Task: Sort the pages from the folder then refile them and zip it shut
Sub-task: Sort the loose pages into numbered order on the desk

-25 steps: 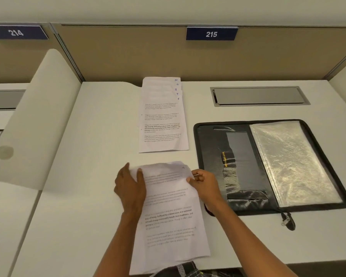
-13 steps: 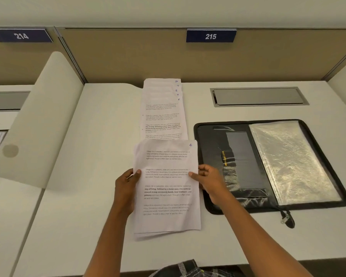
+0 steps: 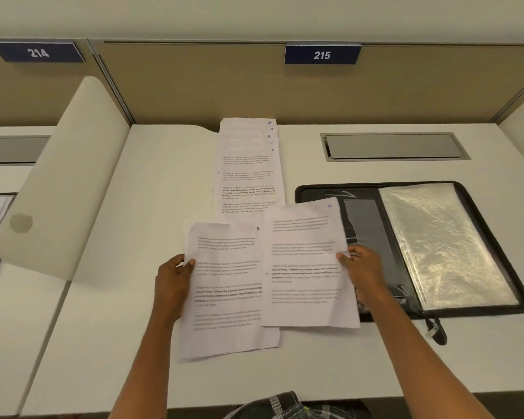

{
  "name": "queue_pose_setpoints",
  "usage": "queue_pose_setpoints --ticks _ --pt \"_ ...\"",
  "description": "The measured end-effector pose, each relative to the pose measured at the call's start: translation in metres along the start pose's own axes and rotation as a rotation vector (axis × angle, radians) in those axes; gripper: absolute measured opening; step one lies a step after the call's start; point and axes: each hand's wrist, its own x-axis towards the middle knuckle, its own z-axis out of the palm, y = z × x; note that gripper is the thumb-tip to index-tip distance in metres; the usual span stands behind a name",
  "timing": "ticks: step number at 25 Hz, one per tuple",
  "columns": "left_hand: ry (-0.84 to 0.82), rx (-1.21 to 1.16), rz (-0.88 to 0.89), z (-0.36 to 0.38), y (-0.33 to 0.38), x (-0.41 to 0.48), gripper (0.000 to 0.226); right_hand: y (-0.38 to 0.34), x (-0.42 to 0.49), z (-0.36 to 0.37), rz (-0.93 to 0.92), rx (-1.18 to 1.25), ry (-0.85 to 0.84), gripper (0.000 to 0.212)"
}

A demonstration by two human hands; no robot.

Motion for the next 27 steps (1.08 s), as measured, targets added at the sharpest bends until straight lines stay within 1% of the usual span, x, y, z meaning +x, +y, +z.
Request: queue_pose_setpoints --ticks 3,5,7,9,11,13,15,17,19,20,21,22,23,24,25,26,27 --pt "0.007 0.047 0.01 -0.016 -0.002 0.004 0.019 0.004 0.006 -0.024 0.03 0.044 0.019 0.007" --pt "0.009 0.055 -0.014 -0.025 -0.005 0.006 0.018 0.005 0.005 -0.031 0.057 0.088 -0.017 0.008" --pt "0.008 0.013 -0.049 -0.035 -0.007 0.006 0.018 0.006 0.002 -0.033 0.083 0.121 -0.055 0.011" --pt "-0.004 -0.169 -0.089 -0.046 -0.002 0.002 0.017 0.004 -0.003 -0.029 0.092 0.127 -0.084 0.012" --pt "-0.051 -0.378 -0.119 -0.059 0.009 -0.003 0.022 0.001 -0.008 -0.02 0.088 0.125 -0.105 0.01" --pt "-0.11 -0.497 -0.133 -0.071 0.02 -0.006 0.027 -0.002 -0.016 -0.004 0.08 0.114 -0.154 0.009" --pt "-0.153 -0.601 -0.154 -0.074 0.029 -0.004 0.027 -0.004 -0.025 0.016 0.091 0.095 -0.206 0.008" --pt "-0.182 -0.687 -0.192 -0.067 0.035 -0.004 0.028 -0.005 -0.035 0.038 0.117 0.077 -0.25 0.007" --pt "-0.219 -0.759 -0.219 -0.057 0.036 -0.007 0.035 -0.004 -0.044 0.058 0.124 0.054 -0.313 0.008" --pt "-0.272 -0.785 -0.215 -0.051 0.035 -0.01 0.031 -0.003 -0.05 0.066 0.11 0.036 -0.334 0.01" --pt "-0.324 -0.812 -0.223 -0.045 0.034 -0.012 0.026 -0.002 -0.055 0.074 0.059 -0.026 -0.317 0.014" --pt "-0.364 -0.843 -0.251 -0.041 0.03 -0.012 0.038 -0.003 -0.06 0.08 -0.044 -0.138 -0.251 0.019" --pt "-0.403 -0.852 -0.287 -0.037 0.023 -0.011 0.055 -0.007 -0.064 0.084 -0.181 -0.265 -0.155 0.025" --pt "-0.446 -0.874 -0.307 -0.032 0.02 -0.013 0.063 -0.014 -0.071 0.086 -0.307 -0.318 -0.105 0.029" --pt "-0.477 -0.875 -0.31 -0.024 0.018 -0.014 0.061 -0.024 -0.076 0.088 -0.348 -0.274 -0.149 0.033" --pt "-0.488 -0.852 -0.295 -0.015 0.016 -0.017 0.054 -0.038 -0.083 0.09 -0.273 -0.134 -0.295 0.038" --pt "-0.458 -0.808 -0.279 -0.007 0.016 -0.019 0.048 -0.049 -0.089 0.091 -0.123 0.039 -0.492 0.044"
